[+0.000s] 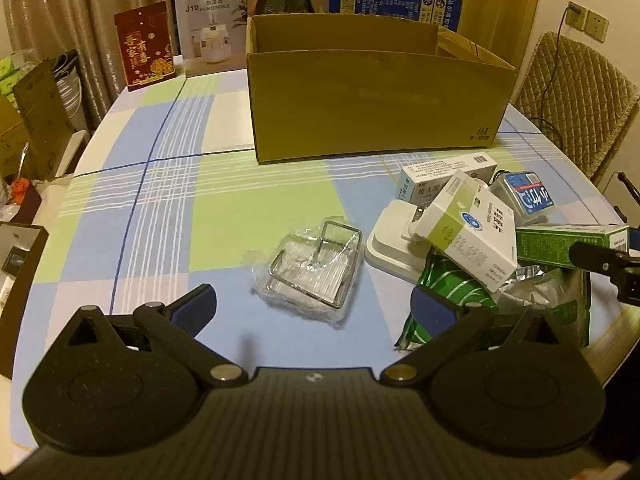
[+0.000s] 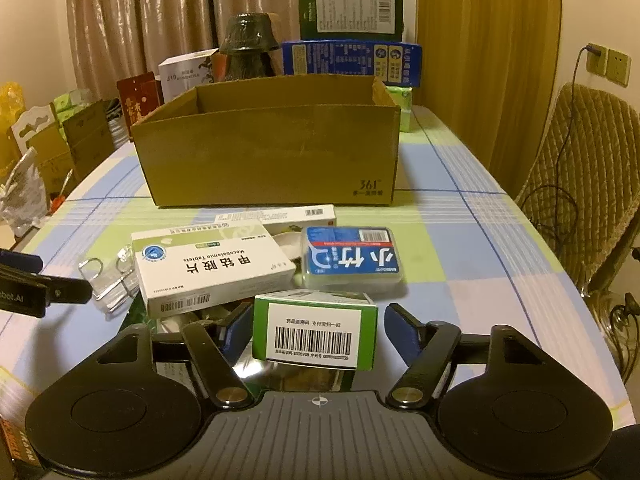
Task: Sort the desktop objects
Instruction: 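Move left tool to the clear-packaged wire rack while right tool reaches the green barcode box, then close right tool on the green barcode box while left tool grasps the wire rack, then carry both items over the cardboard box and open both tools to drop them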
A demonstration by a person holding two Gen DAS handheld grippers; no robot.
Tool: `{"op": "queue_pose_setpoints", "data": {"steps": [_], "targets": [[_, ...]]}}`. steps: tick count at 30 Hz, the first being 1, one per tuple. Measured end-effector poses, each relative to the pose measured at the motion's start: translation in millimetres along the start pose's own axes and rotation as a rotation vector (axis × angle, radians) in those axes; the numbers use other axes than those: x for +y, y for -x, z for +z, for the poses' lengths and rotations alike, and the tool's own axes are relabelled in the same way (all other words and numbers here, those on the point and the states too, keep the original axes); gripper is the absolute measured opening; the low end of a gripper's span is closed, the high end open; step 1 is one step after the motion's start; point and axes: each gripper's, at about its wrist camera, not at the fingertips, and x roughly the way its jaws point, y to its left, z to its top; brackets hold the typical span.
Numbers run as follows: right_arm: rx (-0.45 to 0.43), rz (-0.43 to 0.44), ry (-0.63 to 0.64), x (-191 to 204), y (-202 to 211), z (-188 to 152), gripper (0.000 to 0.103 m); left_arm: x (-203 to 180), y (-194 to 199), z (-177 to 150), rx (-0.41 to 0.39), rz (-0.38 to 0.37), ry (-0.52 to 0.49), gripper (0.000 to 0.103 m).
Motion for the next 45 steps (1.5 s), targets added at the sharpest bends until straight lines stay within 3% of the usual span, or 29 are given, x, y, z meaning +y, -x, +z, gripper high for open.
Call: {"op": "queue_pose_setpoints", "data": {"steps": [14,22,27,29,30,33,45], "targets": [[-0.019,-0.024,0.006,4,-6,-3,0.053,8,-21,6,0.001,-0.037,-0.086,0.100],[-0.021,-0.010,0.005,7,-7,-3,0.053,7,-37,9,0.017,-0.010,-0.146,0.080],[-0.025,-0.009,0.002,5,-5,-2,0.053,-2,-50,11,0.043,-0.006,-0.239,0.078],[-0.027,-0.007,-0.001,5,-4,-1,0.053,-5,-56,10,0.058,0.003,-0.266,0.071],[-0.030,-0.005,-0.004,4,-4,-1,0.053,-5,-59,10,0.065,0.009,-0.267,0.063],[-0.037,-0.003,-0.006,4,-2,0,0.053,-3,-60,11,0.076,0.009,-0.244,0.051],[-0.142,-0.011,-0.011,3,23,10,0.053,-1,-25,26,0.014,0.057,-0.182,0.050]]}}
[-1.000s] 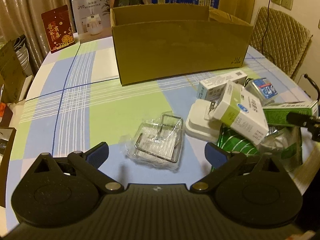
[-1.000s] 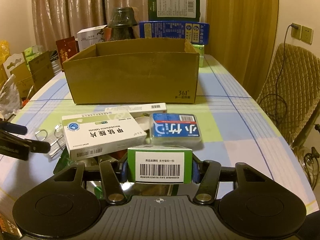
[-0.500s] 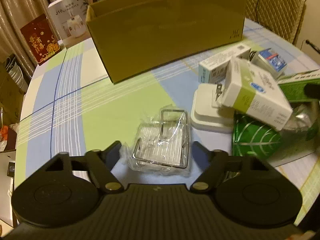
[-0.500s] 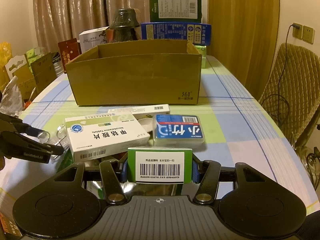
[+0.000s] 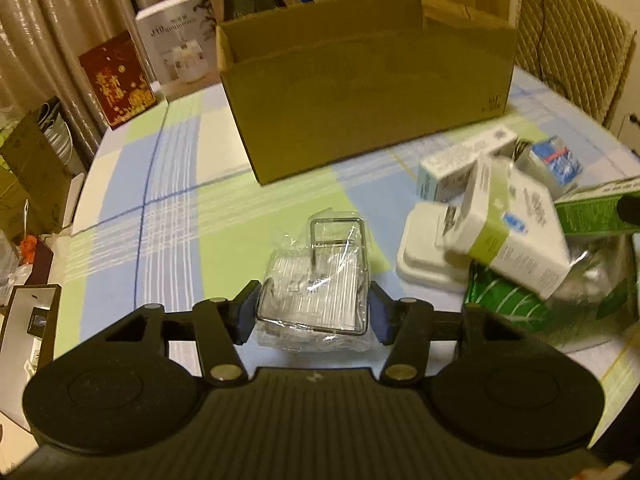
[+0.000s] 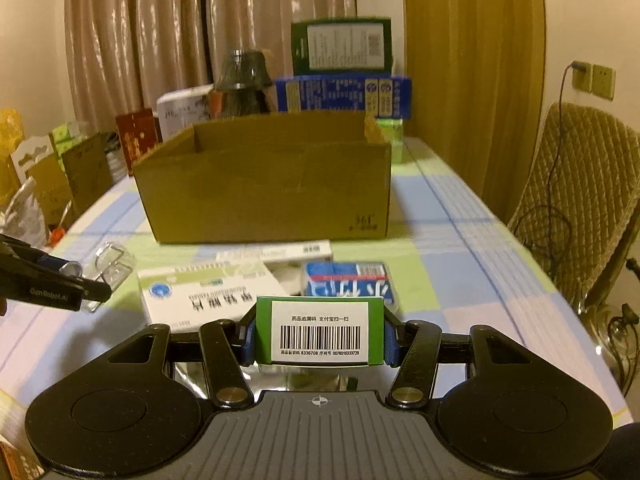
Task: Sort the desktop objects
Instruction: 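Carry both items over the cardboard box and open both tools to drop them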
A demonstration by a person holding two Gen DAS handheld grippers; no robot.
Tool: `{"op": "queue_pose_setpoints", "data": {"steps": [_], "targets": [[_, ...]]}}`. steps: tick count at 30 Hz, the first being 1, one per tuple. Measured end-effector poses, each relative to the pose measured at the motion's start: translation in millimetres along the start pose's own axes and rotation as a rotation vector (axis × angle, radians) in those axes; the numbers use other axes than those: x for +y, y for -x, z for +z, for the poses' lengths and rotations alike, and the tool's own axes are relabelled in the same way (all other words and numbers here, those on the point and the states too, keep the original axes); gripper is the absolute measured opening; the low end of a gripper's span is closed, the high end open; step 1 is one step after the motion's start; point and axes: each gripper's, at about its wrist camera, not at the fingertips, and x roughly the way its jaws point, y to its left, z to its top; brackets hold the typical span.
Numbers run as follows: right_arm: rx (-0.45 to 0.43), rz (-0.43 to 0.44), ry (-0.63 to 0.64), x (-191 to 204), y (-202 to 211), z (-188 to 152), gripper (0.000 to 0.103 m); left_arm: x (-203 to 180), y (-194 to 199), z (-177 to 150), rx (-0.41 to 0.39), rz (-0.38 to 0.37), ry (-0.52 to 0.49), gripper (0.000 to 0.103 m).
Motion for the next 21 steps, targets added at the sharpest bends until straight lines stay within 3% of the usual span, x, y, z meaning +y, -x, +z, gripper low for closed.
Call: {"op": "queue_pose_setpoints", "data": {"steps": [10,16,21], "targets": [[-0.167,0.000,0.025,-2,-6,76,0.053,-12,41,66,-0.150,-0.018,0.038,0.050],[-0.217,0.001,0.006,-12,-43,128,0.053,-16,46,115,-0.228,-0.016,0.061,0.050],[-0.212,0.018,-0.008,-13,-86,156,0.053,-14,26,149,-0.244,-0.003,0.071,0.050]]}}
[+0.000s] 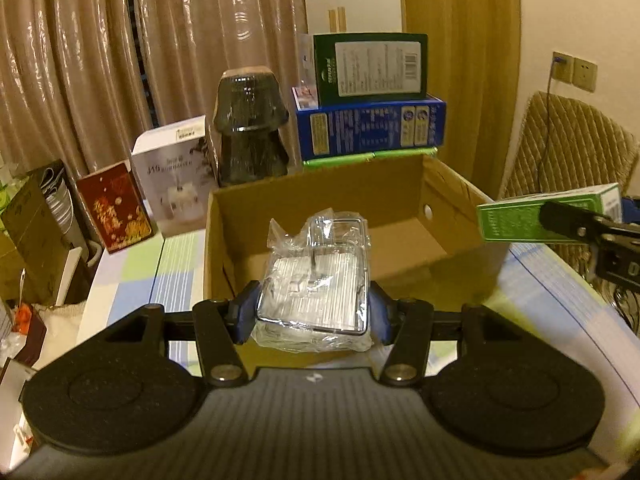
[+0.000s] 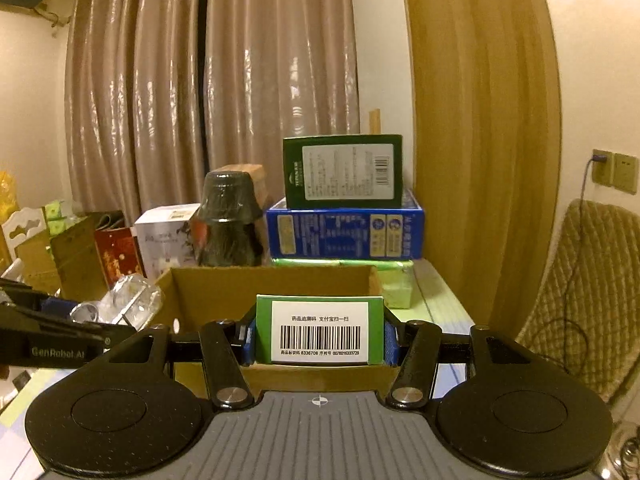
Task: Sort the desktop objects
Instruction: 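Carry both items over the cardboard box and open both tools to drop them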
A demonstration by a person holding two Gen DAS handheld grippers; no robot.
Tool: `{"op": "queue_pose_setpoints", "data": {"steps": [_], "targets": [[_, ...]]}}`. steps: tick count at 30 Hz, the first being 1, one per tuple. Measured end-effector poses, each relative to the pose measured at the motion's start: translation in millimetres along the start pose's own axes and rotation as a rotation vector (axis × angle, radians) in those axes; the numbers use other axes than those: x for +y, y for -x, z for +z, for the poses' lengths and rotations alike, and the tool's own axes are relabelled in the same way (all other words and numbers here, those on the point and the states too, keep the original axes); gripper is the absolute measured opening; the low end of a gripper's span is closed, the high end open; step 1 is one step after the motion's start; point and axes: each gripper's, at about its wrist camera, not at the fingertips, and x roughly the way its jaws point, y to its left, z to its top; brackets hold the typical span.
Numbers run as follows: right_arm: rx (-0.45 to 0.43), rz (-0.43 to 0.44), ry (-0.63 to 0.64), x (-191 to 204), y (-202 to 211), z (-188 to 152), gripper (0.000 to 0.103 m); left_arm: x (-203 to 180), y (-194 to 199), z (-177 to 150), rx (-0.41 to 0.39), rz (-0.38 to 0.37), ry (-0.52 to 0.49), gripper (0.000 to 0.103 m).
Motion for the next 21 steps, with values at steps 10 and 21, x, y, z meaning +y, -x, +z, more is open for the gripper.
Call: {"op": "queue_pose_setpoints", "data": {"steps": [10,21], "targets": [[0.039,0.002,-0.011,-1,-62,-1,0.053,12,-59,17,0.034,0.018,0.025,0.050],[0.027,0.027,-0.018,-2,-76,-9,0.089,29,-86,13,0.013,0.037,0.088,0.072]]}}
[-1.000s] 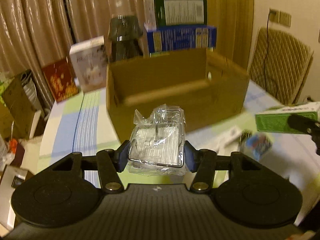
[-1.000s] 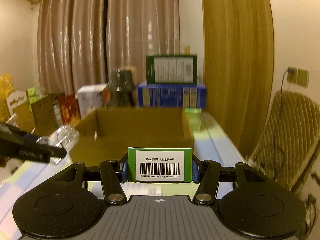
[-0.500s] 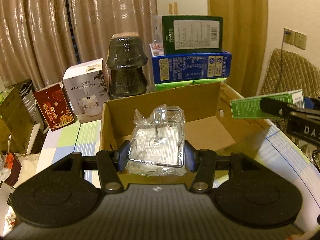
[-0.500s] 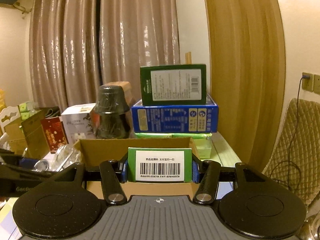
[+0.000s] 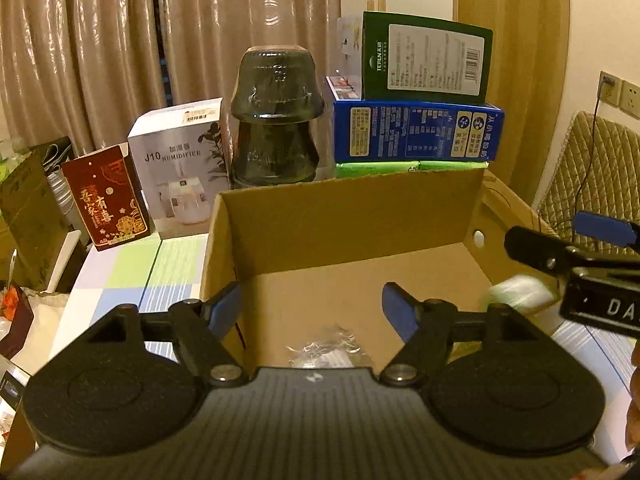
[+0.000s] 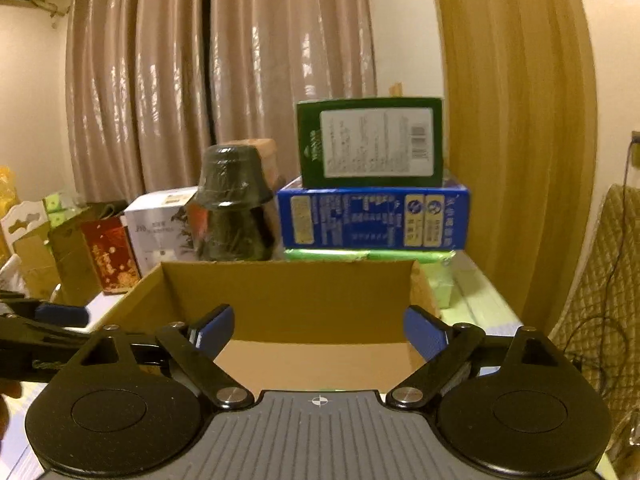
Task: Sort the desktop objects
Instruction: 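Carry both items over the cardboard box and open both tools to drop them, then move left tool to the white medicine box while right tool reaches the blue floss case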
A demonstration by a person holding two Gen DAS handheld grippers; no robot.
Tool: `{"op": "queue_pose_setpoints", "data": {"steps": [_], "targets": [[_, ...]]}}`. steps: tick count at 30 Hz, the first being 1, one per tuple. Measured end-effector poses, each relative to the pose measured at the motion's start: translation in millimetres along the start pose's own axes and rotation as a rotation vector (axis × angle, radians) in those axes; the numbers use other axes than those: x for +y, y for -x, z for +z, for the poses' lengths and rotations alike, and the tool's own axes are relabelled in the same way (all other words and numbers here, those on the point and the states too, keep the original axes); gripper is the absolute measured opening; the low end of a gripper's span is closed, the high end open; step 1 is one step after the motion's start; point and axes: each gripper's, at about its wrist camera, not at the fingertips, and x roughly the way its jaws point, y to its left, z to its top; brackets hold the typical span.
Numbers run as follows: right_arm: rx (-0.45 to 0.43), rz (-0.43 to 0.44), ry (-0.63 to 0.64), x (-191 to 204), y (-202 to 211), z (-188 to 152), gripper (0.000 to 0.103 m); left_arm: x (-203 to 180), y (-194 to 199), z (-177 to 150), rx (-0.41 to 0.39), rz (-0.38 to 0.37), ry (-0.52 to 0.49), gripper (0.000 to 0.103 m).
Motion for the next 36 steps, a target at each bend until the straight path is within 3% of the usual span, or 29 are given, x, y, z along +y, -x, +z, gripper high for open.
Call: {"op": "queue_pose_setpoints", "data": {"steps": [12,21,36], "targets": [[-0.032,-0.034,0.002,-13,24,-5,0.089,5,22,-3,-0.021,0.034,-0.033,0.074],[-0.042,-0.027,-0.026,-24,86,-19,0.093,-6,59,-28,-0.006,0.026,-0.046,0.076],[0.125,-0.007,-0.028,-49,177,-115,0.096,-15,150,-107,-0.015,-0.032,-0.079,0.086]]}}
